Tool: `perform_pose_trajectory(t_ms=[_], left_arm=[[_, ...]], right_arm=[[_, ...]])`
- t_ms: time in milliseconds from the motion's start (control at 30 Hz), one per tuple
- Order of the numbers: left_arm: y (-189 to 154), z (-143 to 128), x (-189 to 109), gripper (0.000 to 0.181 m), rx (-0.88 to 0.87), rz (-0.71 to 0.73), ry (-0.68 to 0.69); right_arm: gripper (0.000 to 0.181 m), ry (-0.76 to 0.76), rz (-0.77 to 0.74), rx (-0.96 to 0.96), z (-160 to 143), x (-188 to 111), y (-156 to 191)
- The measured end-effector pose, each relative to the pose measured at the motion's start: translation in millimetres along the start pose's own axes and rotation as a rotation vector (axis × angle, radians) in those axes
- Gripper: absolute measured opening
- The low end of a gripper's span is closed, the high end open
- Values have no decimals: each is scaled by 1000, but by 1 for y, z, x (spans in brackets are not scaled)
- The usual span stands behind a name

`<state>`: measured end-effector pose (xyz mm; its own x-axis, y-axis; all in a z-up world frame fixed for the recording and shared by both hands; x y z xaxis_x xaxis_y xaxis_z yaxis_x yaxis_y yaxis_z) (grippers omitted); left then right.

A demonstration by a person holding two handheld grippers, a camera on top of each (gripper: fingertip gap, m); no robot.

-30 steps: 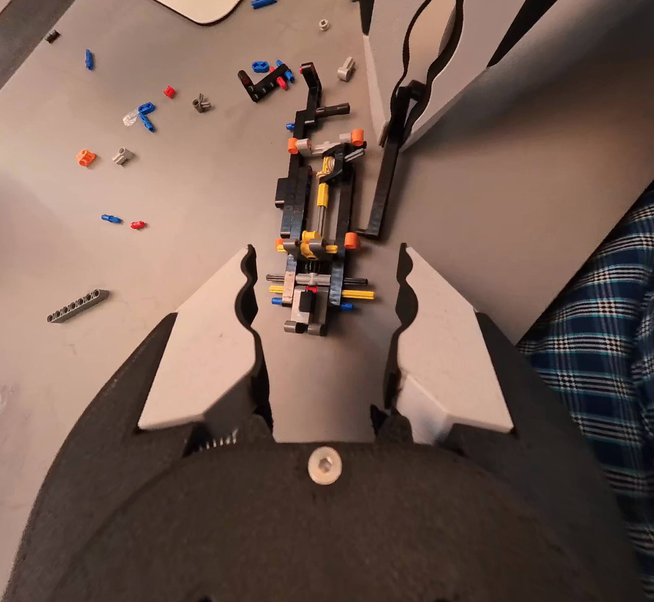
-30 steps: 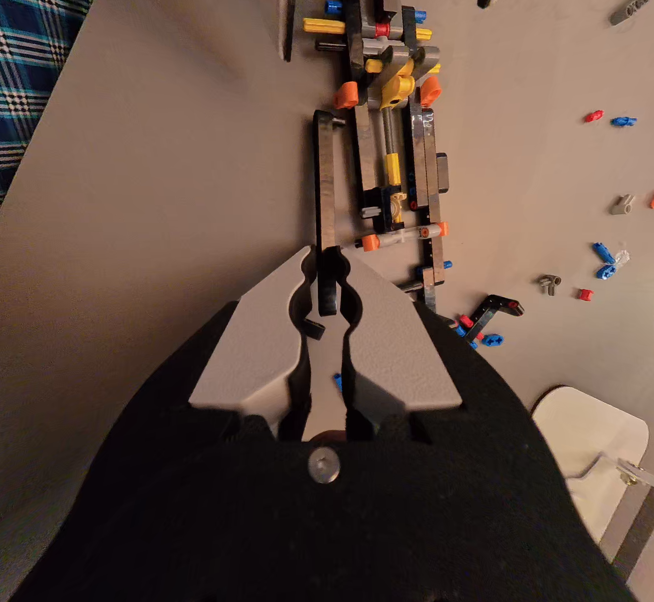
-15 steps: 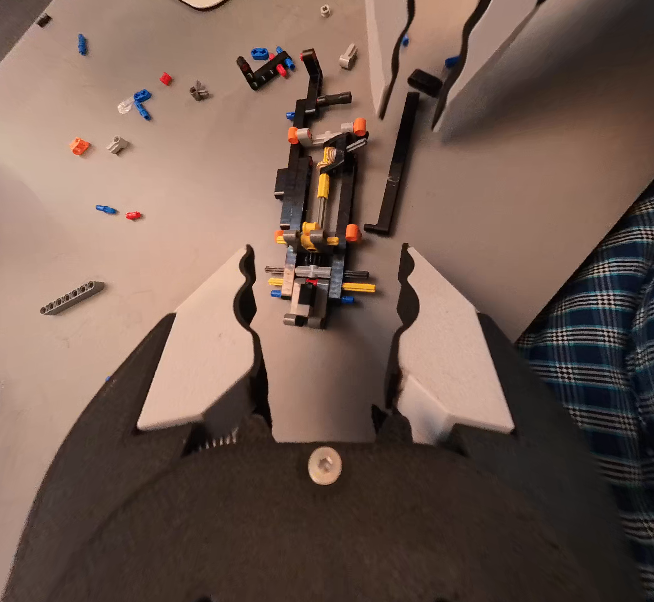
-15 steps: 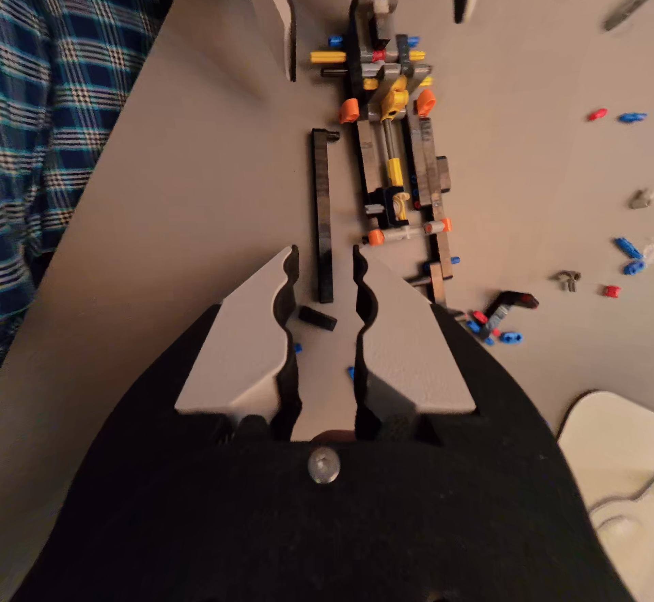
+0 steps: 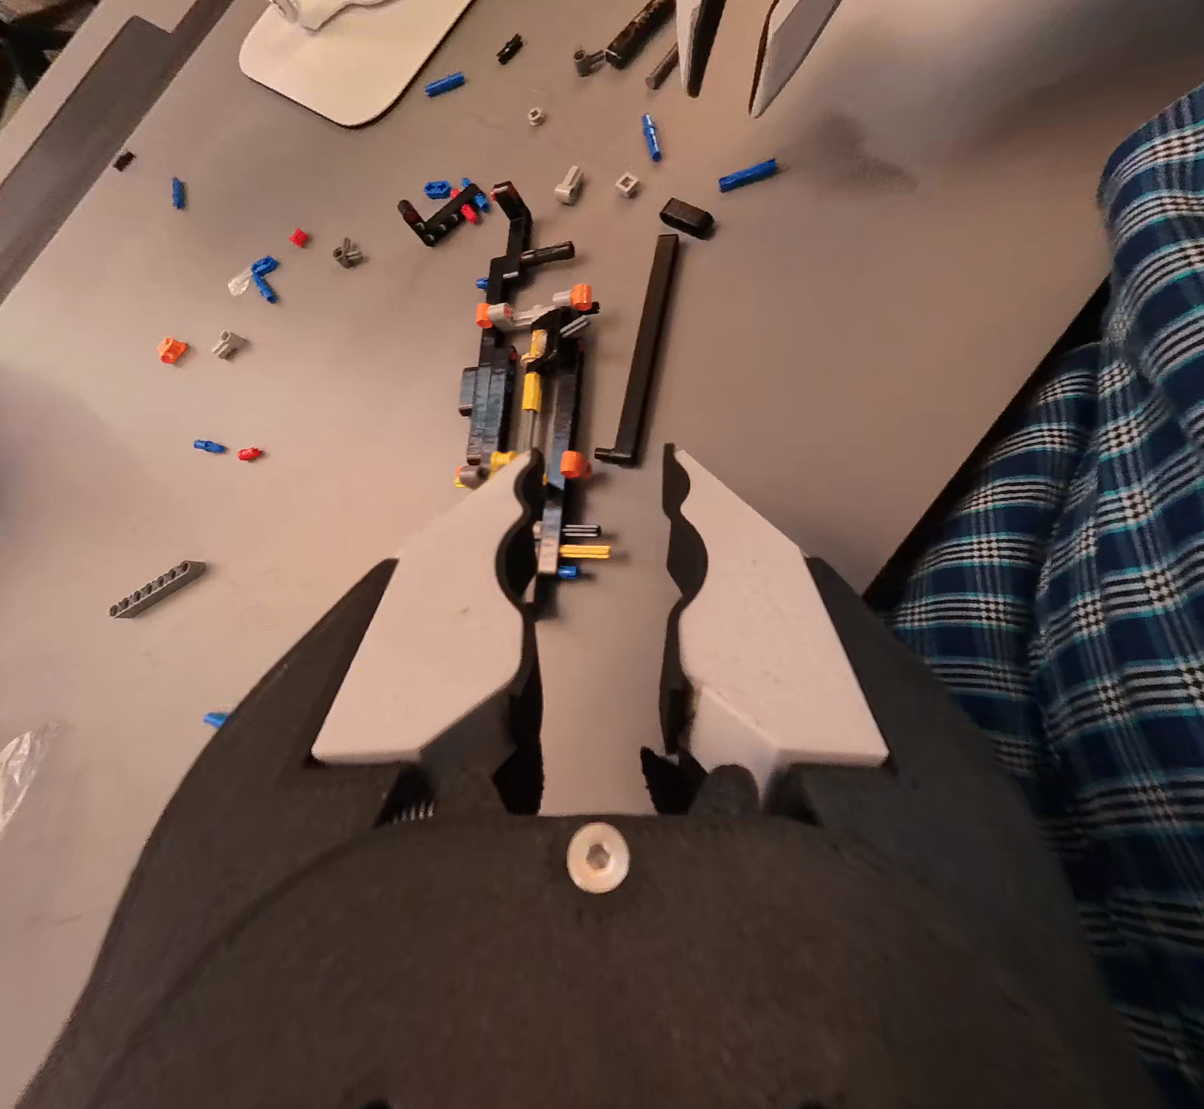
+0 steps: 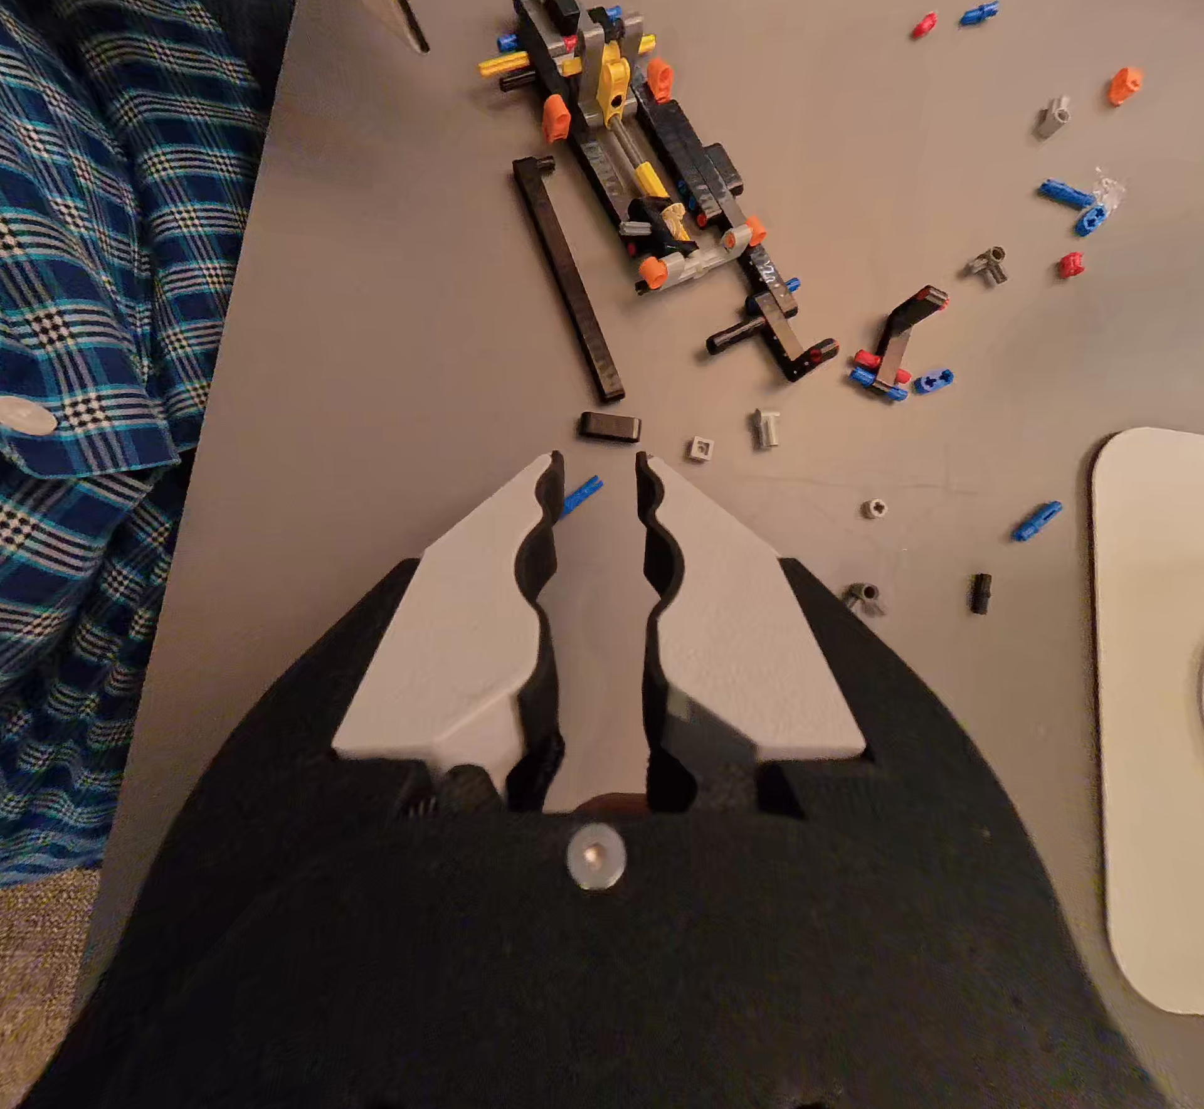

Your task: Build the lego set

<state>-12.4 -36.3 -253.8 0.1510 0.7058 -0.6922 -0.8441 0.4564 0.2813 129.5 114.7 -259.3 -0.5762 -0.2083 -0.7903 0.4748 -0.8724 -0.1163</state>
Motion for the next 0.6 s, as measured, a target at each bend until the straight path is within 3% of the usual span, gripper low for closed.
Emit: perform_pose_trajectory(t_ms=[300,600], left_arm=[[-24,1,14,32,-70,-30,10],[-27,8,27,27,-81,62,24]], right_arm=[[20,-16,-42,60,-12,-2,0],[23,-9,-30,147,-21,3,4]])
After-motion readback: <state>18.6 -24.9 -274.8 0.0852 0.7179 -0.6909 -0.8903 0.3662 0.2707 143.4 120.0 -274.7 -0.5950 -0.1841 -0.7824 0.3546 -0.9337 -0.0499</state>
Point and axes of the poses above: each gripper's, where its closed fingertips meet, x out along the fingers, z out of its top, y = z × x across the jaws, the point moved 6 cm from there along -x, back along the fingers, and after that the axes turned 3 degrees about y, right-handed, at the moved point
